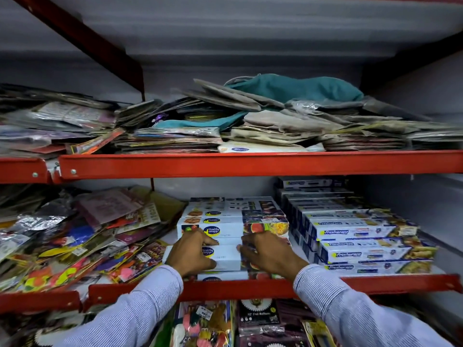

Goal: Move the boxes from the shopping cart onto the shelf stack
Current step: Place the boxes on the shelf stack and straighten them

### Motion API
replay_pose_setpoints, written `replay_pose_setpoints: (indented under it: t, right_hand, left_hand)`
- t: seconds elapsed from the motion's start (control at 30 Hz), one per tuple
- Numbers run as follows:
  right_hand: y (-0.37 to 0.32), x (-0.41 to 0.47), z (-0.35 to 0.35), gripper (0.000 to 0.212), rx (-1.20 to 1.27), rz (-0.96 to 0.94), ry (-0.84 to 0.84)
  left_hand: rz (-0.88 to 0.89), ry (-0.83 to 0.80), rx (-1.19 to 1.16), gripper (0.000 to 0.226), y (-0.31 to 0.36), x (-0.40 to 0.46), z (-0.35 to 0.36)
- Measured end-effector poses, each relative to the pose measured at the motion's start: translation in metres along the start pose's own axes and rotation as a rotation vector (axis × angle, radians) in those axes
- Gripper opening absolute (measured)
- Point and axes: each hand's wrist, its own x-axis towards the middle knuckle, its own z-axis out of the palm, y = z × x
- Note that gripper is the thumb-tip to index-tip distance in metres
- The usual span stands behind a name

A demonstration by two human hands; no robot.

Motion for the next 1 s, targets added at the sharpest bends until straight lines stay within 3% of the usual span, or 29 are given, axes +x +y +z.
replay_pose_setpoints:
  t: [0.13, 0.33, 0.57, 0.73, 0.9, 1.0]
  right_hand:
    - [0.004, -0.017, 0.015, 0.045, -0.037, -0.025, 0.018]
    - [0.01, -0.022, 0.013, 0.03, -0.012, -0.038, 0.015]
    - [0.01, -0.021, 0.011, 0.039, -0.02, 0.039, -0.041]
    - [0.009, -0.023, 0.012, 0.033, -0.064, 0.045, -0.057]
    - [0.004, -0.047, 0.028, 0.055, -0.185, 0.003, -0.025]
    - [-0.01, -0.087, 0.038, 0.059, -0.164, 0.036, 0.023]
  left_hand:
    - [0.102, 0.055, 0.129, 0.052, -0.001, -0.007, 0.017]
    - [0.114, 0.078, 0.1, 0.056, -0.006, -0.01, 0.026]
    - [0.116, 0.086, 0.135, 0.055, -0.007, -0.009, 0.03]
    - [0.147, 0.083, 0.232, 0.057, -0.005, -0.016, 0.033]
    - [0.194, 0.184, 0.28, 0.067, 0.007, -0.056, 0.037]
    - [0.264, 0.23, 0.287, 0.07, 0.016, -0.101, 0.05]
